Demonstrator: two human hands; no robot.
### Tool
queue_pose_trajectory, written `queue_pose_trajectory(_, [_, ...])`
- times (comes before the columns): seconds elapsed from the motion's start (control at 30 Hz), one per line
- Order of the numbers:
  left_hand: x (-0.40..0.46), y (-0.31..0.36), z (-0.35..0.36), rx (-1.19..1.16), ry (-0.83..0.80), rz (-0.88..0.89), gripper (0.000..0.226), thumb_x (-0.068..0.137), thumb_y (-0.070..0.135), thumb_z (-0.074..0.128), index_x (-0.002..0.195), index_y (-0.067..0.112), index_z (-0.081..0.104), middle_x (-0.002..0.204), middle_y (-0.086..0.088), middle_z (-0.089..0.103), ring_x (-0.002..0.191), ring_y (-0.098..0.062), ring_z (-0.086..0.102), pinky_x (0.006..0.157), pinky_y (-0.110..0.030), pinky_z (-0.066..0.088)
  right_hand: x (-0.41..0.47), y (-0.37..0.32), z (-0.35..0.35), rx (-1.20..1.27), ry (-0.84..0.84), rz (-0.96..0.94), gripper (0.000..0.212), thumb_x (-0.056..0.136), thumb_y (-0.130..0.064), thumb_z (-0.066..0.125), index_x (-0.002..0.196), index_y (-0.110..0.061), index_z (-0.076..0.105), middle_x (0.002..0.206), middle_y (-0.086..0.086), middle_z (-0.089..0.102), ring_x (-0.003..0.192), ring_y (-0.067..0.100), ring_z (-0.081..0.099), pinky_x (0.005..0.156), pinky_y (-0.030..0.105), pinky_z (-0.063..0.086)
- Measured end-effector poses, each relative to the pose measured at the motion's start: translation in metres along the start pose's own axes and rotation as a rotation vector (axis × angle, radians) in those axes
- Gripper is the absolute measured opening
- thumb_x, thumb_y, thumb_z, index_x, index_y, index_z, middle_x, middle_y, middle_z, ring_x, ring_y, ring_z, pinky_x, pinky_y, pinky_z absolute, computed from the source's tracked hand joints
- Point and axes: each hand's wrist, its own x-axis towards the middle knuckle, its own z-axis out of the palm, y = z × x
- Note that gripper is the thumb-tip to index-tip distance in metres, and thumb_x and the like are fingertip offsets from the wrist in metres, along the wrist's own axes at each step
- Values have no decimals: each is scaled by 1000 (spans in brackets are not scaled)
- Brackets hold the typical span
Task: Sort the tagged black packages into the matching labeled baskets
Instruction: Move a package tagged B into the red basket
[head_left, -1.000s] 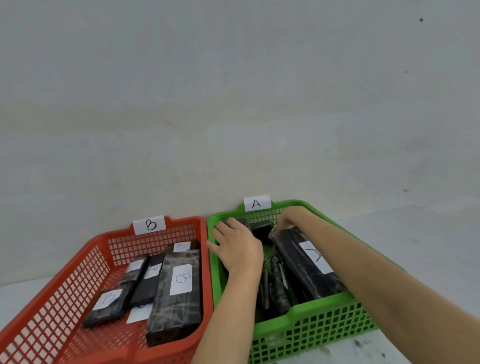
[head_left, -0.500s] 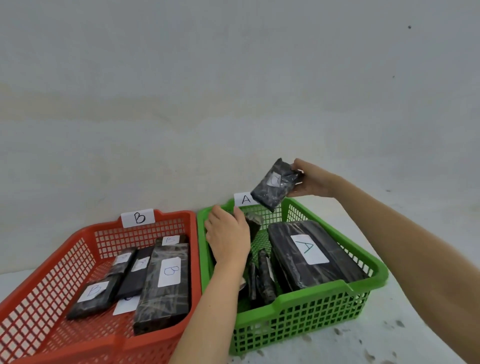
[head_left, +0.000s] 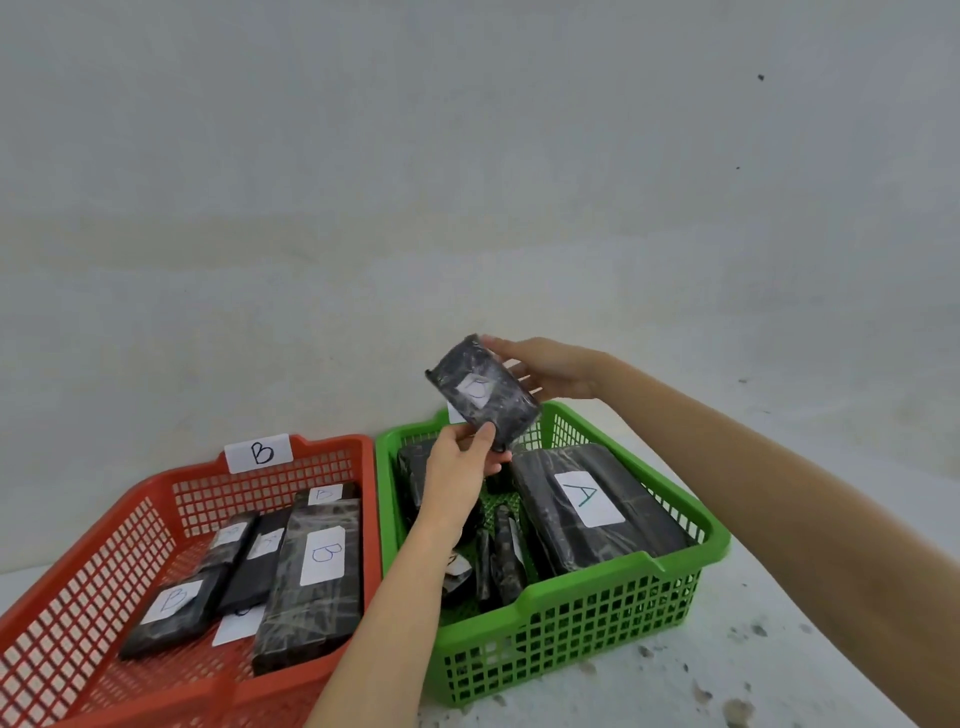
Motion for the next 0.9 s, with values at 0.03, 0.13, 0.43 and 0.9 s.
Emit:
queue_pose_trajectory(0.03, [1,0,-1,-39,9,-5,33,94,19,51,119,-3,51,90,-5,65,68,-12,66,63,-16,54,-2,-1,1,-14,-59,-10,35,90,-46,48,111,-18,53,105,7,61,89,19,60,71,31,52])
queue_pose_trajectory(0.13, [3,2,0,-78,31,-2,34,93,20,53,116,-5,52,94,-12,65,60,-7,67,57,-15,54,-8,-1,2,-9,-229,-23,35,90,-12,55,120,-24,43,114,3,55,100,20,57,73,32,56])
queue_pose_trajectory(0.43, [-8,36,-30,-257,288,-24,75,83,42,62,137,8,24,87,-1,56,74,-14,60,72,-27,52,-20,-27,7,13,-260,-34,33,88,2,52,110,-21,53,106,3,59,96,22,57,90,40,50])
queue_pose_trajectory(0.9, [-88,82,-262,257,-26,-432,7,92,7,54,89,1,58,71,-9,71,60,-15,70,60,-23,58,17,-93,220,-24,-124,-143,16,76,-12,73,72,-14,58,75,2,60,69,14,56,60,25,49])
